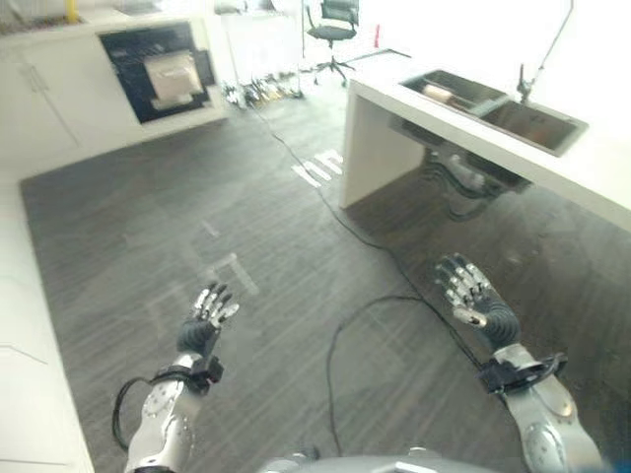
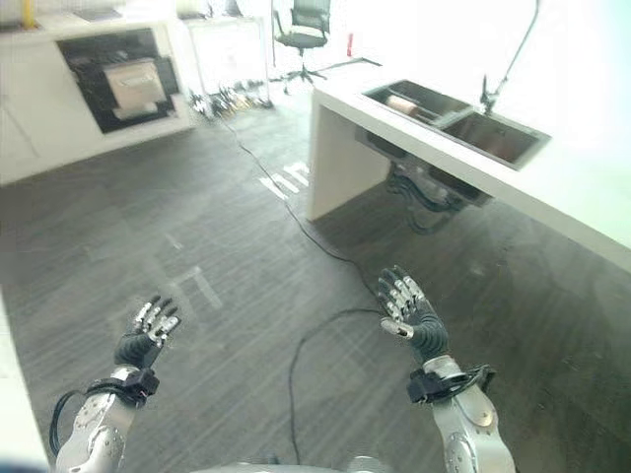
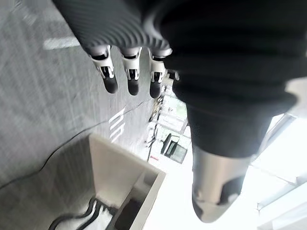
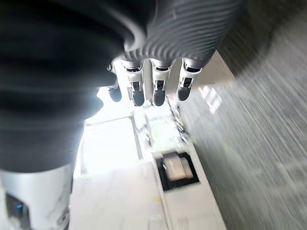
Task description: Place the dishes in the dishwasher.
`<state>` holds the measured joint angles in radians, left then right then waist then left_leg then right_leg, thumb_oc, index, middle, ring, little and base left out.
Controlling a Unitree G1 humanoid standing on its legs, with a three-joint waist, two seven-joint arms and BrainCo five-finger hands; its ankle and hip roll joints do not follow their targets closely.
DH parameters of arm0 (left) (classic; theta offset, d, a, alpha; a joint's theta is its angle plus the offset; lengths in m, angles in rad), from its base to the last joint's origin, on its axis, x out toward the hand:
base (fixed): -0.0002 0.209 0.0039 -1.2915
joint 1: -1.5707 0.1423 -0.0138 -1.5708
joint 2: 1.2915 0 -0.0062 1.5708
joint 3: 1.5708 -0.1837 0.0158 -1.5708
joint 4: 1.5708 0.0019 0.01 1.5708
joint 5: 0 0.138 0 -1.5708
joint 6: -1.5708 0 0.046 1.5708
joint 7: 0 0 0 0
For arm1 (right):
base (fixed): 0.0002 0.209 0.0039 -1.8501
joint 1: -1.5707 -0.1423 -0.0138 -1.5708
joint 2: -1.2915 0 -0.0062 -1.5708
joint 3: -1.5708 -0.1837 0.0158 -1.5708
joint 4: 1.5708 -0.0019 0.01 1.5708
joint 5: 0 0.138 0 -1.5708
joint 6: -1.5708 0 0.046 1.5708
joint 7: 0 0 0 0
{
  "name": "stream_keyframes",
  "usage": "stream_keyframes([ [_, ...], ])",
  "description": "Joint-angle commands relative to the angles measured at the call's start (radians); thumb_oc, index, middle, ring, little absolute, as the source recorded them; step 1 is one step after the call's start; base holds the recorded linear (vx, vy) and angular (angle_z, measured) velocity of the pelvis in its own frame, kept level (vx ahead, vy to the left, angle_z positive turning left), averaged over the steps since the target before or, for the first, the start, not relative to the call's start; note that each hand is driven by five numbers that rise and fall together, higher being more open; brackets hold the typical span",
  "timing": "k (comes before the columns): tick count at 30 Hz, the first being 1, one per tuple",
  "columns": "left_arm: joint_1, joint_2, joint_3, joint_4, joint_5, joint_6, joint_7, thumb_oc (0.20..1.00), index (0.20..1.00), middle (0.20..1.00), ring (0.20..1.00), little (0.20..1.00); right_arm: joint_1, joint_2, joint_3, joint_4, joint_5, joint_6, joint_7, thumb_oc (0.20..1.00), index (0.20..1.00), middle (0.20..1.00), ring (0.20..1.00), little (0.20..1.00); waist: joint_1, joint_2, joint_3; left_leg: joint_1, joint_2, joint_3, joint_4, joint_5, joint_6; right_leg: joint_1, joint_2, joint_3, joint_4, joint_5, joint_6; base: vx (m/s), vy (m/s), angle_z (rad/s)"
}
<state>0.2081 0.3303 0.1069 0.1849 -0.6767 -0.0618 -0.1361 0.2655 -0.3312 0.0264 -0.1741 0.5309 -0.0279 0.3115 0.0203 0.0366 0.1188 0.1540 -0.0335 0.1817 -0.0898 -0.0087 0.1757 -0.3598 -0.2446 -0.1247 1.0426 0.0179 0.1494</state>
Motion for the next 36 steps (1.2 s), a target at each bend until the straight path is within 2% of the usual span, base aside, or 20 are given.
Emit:
stream_keyframes([
  [1, 0.034, 0.079, 0.012, -0.110, 0.023, -0.042, -0.016, 1.000, 1.000, 1.000, 1.000, 1.000, -0.011, -0.039, -0.045, 0.000, 0.032, -0.029, 0.015, 1.000, 1.000, 1.000, 1.000, 1.000, -0.007, -0.049, -0.006, -0.077, 0.010, -0.049, 0.003, 0.042, -0.126, 0.278, 0.121, -0.098, -0.537, 0.048, -0.027, 0.45, -0.144, 0.37],
  [3, 0.049, 0.095, 0.035, -0.173, -0.011, -0.032, -0.048, 1.000, 1.000, 1.000, 1.000, 1.000, 0.006, -0.063, -0.058, 0.002, 0.049, -0.033, 0.036, 1.000, 1.000, 1.000, 1.000, 1.000, -0.019, -0.078, 0.009, -0.030, -0.008, -0.058, 0.003, 0.009, -0.134, 0.250, 0.135, -0.175, -0.828, 0.106, -0.012, 0.54, -0.202, 0.59],
  [4, 0.052, 0.094, 0.023, -0.201, 0.000, -0.052, -0.066, 1.000, 1.000, 1.000, 1.000, 1.000, 0.016, -0.077, -0.067, 0.009, 0.079, -0.047, 0.042, 1.000, 1.000, 1.000, 1.000, 1.000, -0.035, -0.094, 0.016, 0.006, -0.020, -0.082, 0.003, -0.020, -0.141, 0.228, 0.148, -0.178, -1.005, 0.177, 0.014, 0.56, -0.220, 0.65],
  [5, 0.047, 0.090, 0.006, -0.208, 0.008, -0.066, -0.071, 1.000, 1.000, 1.000, 1.000, 1.000, 0.016, -0.079, -0.066, 0.010, 0.089, -0.051, 0.036, 1.000, 1.000, 1.000, 1.000, 1.000, -0.045, -0.094, 0.018, 0.025, -0.022, -0.101, 0.003, -0.030, -0.144, 0.205, 0.158, -0.172, -1.077, 0.211, 0.022, 0.57, -0.225, 0.78],
  [8, 0.042, 0.079, -0.028, -0.221, 0.034, -0.100, -0.072, 1.000, 1.000, 1.000, 1.000, 1.000, 0.016, -0.069, -0.056, 0.005, 0.086, -0.060, 0.015, 1.000, 1.000, 1.000, 1.000, 1.000, -0.064, -0.089, 0.021, 0.067, -0.026, -0.130, 0.003, -0.049, -0.143, 0.147, 0.172, -0.181, -1.116, 0.257, 0.023, 0.41, -0.173, 0.69],
  [10, 0.027, 0.087, -0.038, -0.228, 0.050, -0.138, -0.045, 1.000, 1.000, 1.000, 1.000, 1.000, 0.011, -0.075, -0.049, -0.002, 0.097, -0.065, 0.003, 1.000, 1.000, 1.000, 1.000, 1.000, -0.067, -0.090, 0.013, 0.106, -0.035, -0.134, 0.003, -0.100, -0.131, 0.169, 0.170, -0.199, -1.112, 0.241, 0.011, 0.51, -0.274, 0.41],
  [14, -0.002, 0.082, -0.007, -0.233, 0.046, -0.133, 0.016, 1.000, 1.000, 1.000, 1.000, 1.000, -0.023, -0.085, -0.056, 0.008, 0.093, -0.058, -0.010, 1.000, 1.000, 1.000, 1.000, 1.000, -0.071, -0.086, -0.027, 0.184, -0.026, -0.131, 0.003, -0.151, -0.128, 0.211, 0.167, -0.222, -1.071, 0.216, -0.002, 0.42, -0.289, 0.03],
  [15, 0.004, 0.072, 0.005, -0.235, 0.042, -0.134, 0.027, 1.000, 1.000, 1.000, 1.000, 1.000, -0.033, -0.086, -0.061, 0.001, 0.086, -0.061, -0.004, 1.000, 1.000, 1.000, 1.000, 1.000, -0.071, -0.070, -0.041, 0.194, 0.000, -0.107, 0.112, -0.096, -0.167, 0.251, 0.196, -0.242, -1.079, 0.175, -0.042, 0.43, -0.515, -0.07],
  [16, 0.016, 0.059, 0.005, -0.237, 0.046, -0.149, 0.025, 1.000, 1.000, 1.000, 1.000, 1.000, -0.042, -0.093, -0.071, -0.011, 0.087, -0.067, 0.000, 1.000, 1.000, 1.000, 1.000, 1.000, -0.053, -0.079, -0.040, 0.046, 0.041, -0.052, 0.473, 0.079, -0.254, 0.346, 0.201, -0.271, -1.116, 0.116, -0.102, 0.38, -0.511, -0.30],
  [17, 0.018, 0.056, 0.005, -0.240, 0.046, -0.150, 0.026, 1.000, 1.000, 1.000, 1.000, 1.000, -0.043, -0.095, -0.071, -0.010, 0.089, -0.069, 0.001, 1.000, 1.000, 1.000, 1.000, 1.000, -0.050, -0.081, -0.038, 0.020, 0.042, -0.048, 0.529, 0.091, -0.264, 0.355, 0.200, -0.274, -1.117, 0.107, -0.110, 0.28, -0.505, -0.60],
  [18, 0.027, 0.040, 0.002, -0.245, 0.049, -0.154, 0.026, 1.000, 1.000, 1.000, 1.000, 1.000, -0.049, -0.096, -0.070, -0.005, 0.087, -0.077, 0.008, 1.000, 1.000, 1.000, 1.000, 1.000, -0.032, -0.093, -0.020, -0.117, 0.063, -0.032, 0.705, 0.135, -0.291, 0.405, 0.194, -0.275, -1.117, 0.078, -0.135, 0.15, -0.271, -0.67],
  [19, 0.029, 0.034, 0.002, -0.239, 0.051, -0.156, 0.020, 1.000, 1.000, 1.000, 1.000, 1.000, -0.051, -0.096, -0.071, -0.004, 0.078, -0.082, 0.006, 1.000, 1.000, 1.000, 1.000, 1.000, -0.026, -0.095, -0.012, -0.163, 0.081, -0.023, 0.745, 0.131, -0.290, 0.419, 0.193, -0.277, -1.117, 0.071, -0.139, 0.19, -0.304, -0.67],
  [21, 0.039, 0.027, 0.010, -0.243, 0.056, -0.153, 0.004, 1.000, 1.000, 1.000, 1.000, 1.000, -0.075, -0.106, -0.066, -0.004, 0.072, -0.085, -0.005, 1.000, 1.000, 1.000, 1.000, 1.000, -0.002, -0.099, 0.010, -0.239, 0.089, 0.004, 0.710, 0.083, -0.256, 0.458, 0.194, -0.263, -1.124, 0.055, -0.136, 0.20, -0.171, -0.73],
  [23, 0.061, 0.027, 0.019, -0.244, 0.060, -0.164, 0.001, 1.000, 1.000, 1.000, 1.000, 1.000, -0.122, -0.103, -0.049, -0.004, 0.078, -0.069, -0.007, 1.000, 1.000, 1.000, 1.000, 1.000, 0.011, -0.085, 0.013, -0.197, 0.074, 0.049, 0.467, 0.066, -0.241, 0.479, 0.212, -0.201, -1.130, 0.043, -0.116, 0.29, -0.028, -0.85],
  [26, 0.086, 0.035, 0.030, -0.242, 0.057, -0.175, -0.015, 1.000, 1.000, 1.000, 1.000, 1.000, -0.126, -0.081, -0.035, -0.018, 0.068, -0.061, -0.010, 1.000, 1.000, 1.000, 1.000, 1.000, 0.010, -0.047, -0.008, -0.126, 0.082, 0.035, 0.062, 0.120, -0.258, 0.490, 0.255, -0.115, -1.130, 0.011, -0.099, 0.34, 0.060, -1.04],
  [27, 0.092, 0.036, 0.023, -0.243, 0.065, -0.188, -0.015, 1.000, 1.000, 1.000, 1.000, 1.000, -0.114, -0.077, -0.034, -0.027, 0.061, -0.063, -0.007, 1.000, 1.000, 1.000, 1.000, 1.000, 0.014, -0.039, -0.013, -0.153, 0.105, 0.014, 0.003, 0.153, -0.278, 0.504, 0.270, -0.086, -1.130, -0.011, -0.102, 0.45, 0.036, -0.83],
  [29, 0.089, 0.040, 0.005, -0.246, 0.096, -0.217, -0.013, 1.000, 1.000, 1.000, 1.000, 1.000, -0.095, -0.090, -0.039, -0.045, 0.069, -0.072, -0.028, 1.000, 1.000, 1.000, 1.000, 1.000, 0.025, -0.030, -0.005, -0.247, 0.139, -0.016, 0.003, 0.239, -0.311, 0.544, 0.295, -0.050, -1.130, -0.055, -0.118, 0.38, 0.000, -0.88],
  [31, 0.083, 0.045, 0.004, -0.255, 0.101, -0.219, -0.018, 1.000, 1.000, 1.000, 1.000, 1.000, -0.094, -0.101, -0.042, -0.058, 0.086, -0.069, -0.042, 1.000, 1.000, 1.000, 1.000, 1.000, 0.031, -0.029, 0.001, -0.277, 0.141, -0.029, 0.003, 0.252, -0.314, 0.560, 0.298, -0.045, -1.130, -0.066, -0.123, 0.32, 0.017, -0.87],
  [34, 0.098, 0.047, 0.016, -0.299, 0.115, -0.239, -0.017, 1.000, 1.000, 1.000, 1.000, 1.000, -0.069, -0.111, -0.054, -0.122, 0.109, -0.086, 0.015, 1.000, 1.000, 1.000, 1.000, 1.000, 0.041, -0.033, 0.017, -0.273, 0.117, -0.122, 0.003, 0.243, -0.296, 0.601, 0.298, 0.009, -1.116, -0.085, -0.124, 0.47, 0.109, -0.62],
  [36, 0.101, 0.057, 0.021, -0.314, 0.120, -0.247, -0.016, 1.000, 1.000, 1.000, 1.000, 1.000, -0.068, -0.120, -0.058, -0.132, 0.119, -0.097, 0.022, 1.000, 1.000, 1.000, 1.000, 1.000, 0.046, -0.045, 0.016, -0.246, 0.103, -0.157, 0.003, 0.199, -0.273, 0.608, 0.281, 0.033, -1.087, -0.098, -0.116, 0.40, 0.177, -1.43],
])
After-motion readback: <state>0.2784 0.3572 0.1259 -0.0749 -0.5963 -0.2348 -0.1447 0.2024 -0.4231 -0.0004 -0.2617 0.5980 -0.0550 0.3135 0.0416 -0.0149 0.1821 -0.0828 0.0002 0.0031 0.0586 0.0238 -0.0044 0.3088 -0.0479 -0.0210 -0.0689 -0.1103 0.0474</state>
